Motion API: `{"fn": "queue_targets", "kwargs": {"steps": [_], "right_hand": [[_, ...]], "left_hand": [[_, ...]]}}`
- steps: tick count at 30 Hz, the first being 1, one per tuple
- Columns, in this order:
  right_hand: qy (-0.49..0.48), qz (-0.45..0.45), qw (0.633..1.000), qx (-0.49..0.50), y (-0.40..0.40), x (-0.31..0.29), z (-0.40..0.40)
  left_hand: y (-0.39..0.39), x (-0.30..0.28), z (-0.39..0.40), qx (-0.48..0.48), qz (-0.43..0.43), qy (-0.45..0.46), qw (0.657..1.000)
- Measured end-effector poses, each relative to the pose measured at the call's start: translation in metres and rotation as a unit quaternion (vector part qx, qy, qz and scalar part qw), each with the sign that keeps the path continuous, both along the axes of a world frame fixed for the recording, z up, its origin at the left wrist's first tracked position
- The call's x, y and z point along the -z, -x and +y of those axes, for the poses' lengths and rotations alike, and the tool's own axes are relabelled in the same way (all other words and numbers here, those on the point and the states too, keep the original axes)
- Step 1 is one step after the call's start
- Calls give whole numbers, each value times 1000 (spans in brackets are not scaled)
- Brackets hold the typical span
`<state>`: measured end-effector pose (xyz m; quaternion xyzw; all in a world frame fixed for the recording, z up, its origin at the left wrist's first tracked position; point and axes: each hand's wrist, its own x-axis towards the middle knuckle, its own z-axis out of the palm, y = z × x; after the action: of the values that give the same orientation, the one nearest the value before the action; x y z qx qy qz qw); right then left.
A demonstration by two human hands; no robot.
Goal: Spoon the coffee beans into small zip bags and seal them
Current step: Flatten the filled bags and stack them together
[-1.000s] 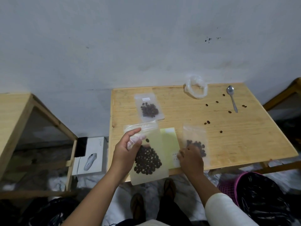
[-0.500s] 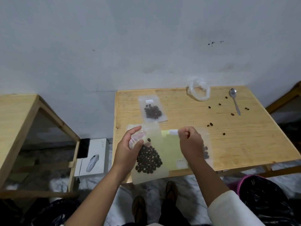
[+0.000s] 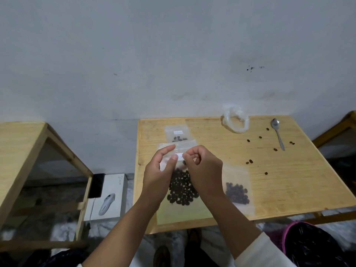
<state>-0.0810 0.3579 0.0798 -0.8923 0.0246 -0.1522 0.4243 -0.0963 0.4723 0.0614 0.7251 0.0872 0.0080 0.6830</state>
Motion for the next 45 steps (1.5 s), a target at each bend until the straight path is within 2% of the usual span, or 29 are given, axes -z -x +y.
{"fn": "queue_targets", "kwargs": {"steps": [4,9,13,15,17,18,19,24,29,31,35,37,40,45], "right_hand": [[49,-23,999,-1,-15,5,4],[177,-134,973,-63,-36,21,0],[207,-128,969,-31,-66,34,-11],[168,-88,981,-42,-82,35,-20],[3,56,996,-75,-99,35,-29],[-100,144,981,-85,-107,37,-32],[-165,194,963,-82,-116,42,-35],[-167,236,957,-31,-159,80,-43],[-115,260,958,-36,-180,108,-41],[-64,243,967,-39,-183,117,-40],[34,218,972,-85,-184,125,-41],[108,179,971,-117,-181,127,-42],[219,145,952,-155,-174,129,-41],[343,129,911,-189,-165,118,-49]], "left_hand": [[-19,-2,-9,-72,22,8,997],[-52,-2,-10,-107,21,0,994],[-81,2,-12,-119,30,-22,992],[-99,6,-13,-129,33,-25,991],[-119,12,-15,-139,40,-32,989],[-130,15,-16,-139,46,-40,988],[-141,18,-17,-132,53,-54,988],[-177,49,-23,-69,125,-212,967],[-180,84,-26,-10,156,-317,935],[-179,89,-27,18,173,-341,924],[-176,95,-30,37,150,-367,917],[-173,97,-31,59,142,-384,910],[-170,94,-31,96,131,-423,892],[-169,88,-30,119,106,-494,855]]}}
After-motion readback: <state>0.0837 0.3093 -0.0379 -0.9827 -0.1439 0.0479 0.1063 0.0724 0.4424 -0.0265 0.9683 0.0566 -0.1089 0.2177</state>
